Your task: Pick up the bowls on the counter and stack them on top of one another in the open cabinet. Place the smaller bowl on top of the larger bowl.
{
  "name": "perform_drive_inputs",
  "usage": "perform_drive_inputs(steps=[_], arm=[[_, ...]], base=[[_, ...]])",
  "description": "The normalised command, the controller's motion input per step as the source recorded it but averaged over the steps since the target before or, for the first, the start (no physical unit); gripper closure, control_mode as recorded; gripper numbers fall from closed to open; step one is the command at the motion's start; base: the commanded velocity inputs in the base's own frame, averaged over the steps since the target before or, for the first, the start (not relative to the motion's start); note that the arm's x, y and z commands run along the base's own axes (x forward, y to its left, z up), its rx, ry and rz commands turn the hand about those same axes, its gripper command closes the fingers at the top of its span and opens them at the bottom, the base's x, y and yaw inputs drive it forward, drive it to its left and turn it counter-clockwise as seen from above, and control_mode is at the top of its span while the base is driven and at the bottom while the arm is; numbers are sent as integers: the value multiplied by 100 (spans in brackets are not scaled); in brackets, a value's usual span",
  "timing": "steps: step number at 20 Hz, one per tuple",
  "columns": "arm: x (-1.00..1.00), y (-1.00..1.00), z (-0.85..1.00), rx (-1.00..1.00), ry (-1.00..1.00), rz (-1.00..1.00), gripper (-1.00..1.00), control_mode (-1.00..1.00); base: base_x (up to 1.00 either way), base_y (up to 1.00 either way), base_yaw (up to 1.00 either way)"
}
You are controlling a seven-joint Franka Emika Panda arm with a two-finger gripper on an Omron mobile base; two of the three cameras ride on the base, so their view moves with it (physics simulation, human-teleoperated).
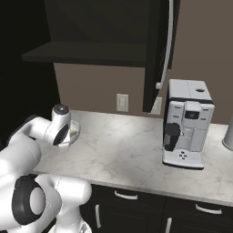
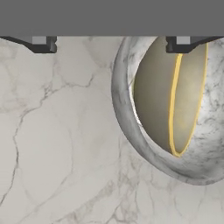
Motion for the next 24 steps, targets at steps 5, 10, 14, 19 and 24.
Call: perform_drive_inputs(steps=[5, 10, 14, 19, 24], arm=[[15, 0, 0, 0, -3, -1, -100, -100], [17, 0, 0, 0, -1, 0, -100, -100], [14, 0, 0, 0, -1, 0, -100, -100], [20, 0, -1, 0, 0, 0, -100, -100], [24, 0, -9, 0, 0, 0, -100, -100]], base=[[0, 0, 0], [0, 0, 0], [0, 0, 0], [0, 0, 0], [0, 0, 0]])
